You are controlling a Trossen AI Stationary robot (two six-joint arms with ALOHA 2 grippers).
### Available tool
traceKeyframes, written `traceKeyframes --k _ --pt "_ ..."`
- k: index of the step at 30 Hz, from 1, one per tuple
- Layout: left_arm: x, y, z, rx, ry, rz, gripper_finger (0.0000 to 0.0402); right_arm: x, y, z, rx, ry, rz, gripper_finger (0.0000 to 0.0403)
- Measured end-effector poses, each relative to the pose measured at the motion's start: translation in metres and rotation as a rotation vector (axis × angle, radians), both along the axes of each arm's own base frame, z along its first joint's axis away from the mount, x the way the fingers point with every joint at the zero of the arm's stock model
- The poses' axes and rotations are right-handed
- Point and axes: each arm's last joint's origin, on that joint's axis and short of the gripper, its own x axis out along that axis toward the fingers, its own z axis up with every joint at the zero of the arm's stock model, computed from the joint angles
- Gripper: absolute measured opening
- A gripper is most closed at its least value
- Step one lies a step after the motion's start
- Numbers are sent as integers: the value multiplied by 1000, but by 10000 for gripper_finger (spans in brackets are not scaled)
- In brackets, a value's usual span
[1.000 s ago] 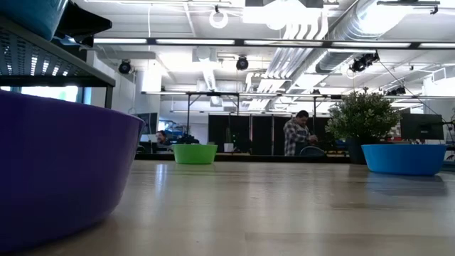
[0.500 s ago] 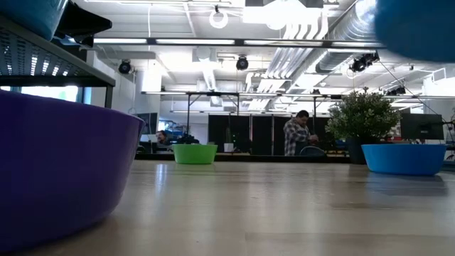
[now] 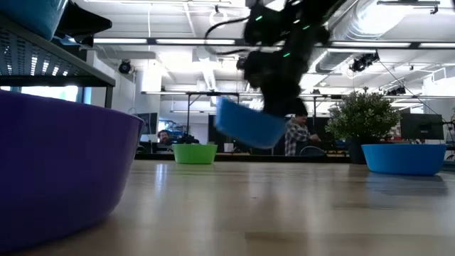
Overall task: Pick & Place Mini bowls
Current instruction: Stack the blue bowl on the other blue bowls on the shelf
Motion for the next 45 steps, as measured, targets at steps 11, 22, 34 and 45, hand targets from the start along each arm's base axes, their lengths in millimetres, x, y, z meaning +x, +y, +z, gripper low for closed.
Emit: traceKeyframes --k 11,22,34,45 --pt "0 0 0 0 3 1 1 65 -34 -18 -44 5 73 5" --pt "0 0 0 -1 4 0 1 70 -35 -25 -88 -34 109 5" --pt "5 0 -2 -4 36 0 1 74 -30 -23 -134 -72 166 41" --pt "21 0 -7 -47 99 7 1 72 -20 -10 -227 -85 291 92"
